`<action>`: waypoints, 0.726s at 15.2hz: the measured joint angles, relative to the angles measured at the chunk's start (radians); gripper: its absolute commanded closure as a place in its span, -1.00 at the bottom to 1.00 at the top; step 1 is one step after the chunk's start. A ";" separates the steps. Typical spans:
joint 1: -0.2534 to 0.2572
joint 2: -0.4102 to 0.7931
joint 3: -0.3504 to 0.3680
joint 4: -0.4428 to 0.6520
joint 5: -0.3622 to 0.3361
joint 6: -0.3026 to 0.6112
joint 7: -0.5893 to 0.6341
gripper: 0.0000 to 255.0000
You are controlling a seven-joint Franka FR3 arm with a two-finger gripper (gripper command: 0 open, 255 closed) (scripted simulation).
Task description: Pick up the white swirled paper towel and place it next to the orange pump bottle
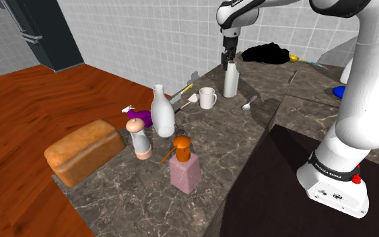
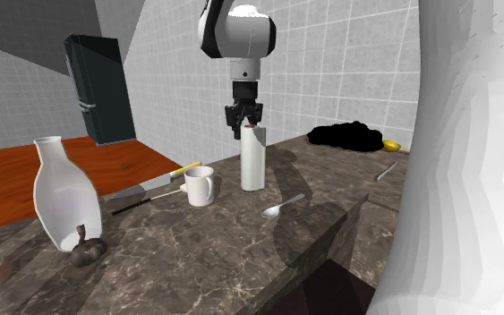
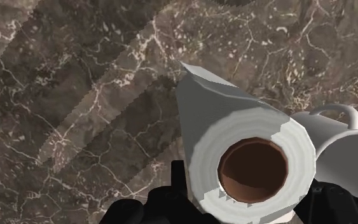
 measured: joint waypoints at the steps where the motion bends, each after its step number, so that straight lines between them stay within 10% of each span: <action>1: -0.001 -0.002 -0.001 0.010 -0.001 -0.011 0.000 1.00; 11: -0.001 -0.031 -0.005 0.107 -0.014 -0.136 0.010 1.00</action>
